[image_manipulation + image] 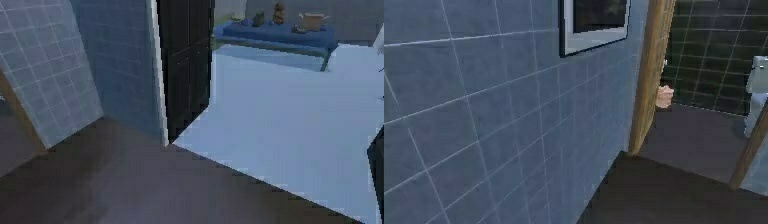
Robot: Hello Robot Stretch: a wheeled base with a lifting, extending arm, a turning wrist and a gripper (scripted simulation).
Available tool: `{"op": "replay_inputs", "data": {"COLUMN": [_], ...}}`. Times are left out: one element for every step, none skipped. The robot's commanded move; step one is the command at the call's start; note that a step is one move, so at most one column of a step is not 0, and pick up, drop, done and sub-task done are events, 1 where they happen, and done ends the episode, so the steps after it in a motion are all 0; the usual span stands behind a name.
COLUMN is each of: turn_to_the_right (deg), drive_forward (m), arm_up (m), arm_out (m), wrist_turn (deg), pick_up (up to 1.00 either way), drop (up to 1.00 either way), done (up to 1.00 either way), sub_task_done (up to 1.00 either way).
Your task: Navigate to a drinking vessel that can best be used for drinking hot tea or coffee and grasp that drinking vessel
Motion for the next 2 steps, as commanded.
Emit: {"op": "replay_inputs", "data": {"turn_to_the_right": [33.0, 0.0], "drive_forward": [0.00, 1.00], "arm_up": [0.00, 0.00], "arm_out": [0.00, 0.00], "wrist_turn": [0.0, 0.0], "pick_up": [0.00, 0.00], "drop": [0.00, 0.00], "done": [0.00, 0.00], "sub_task_done": [0.00, 0.00]}}
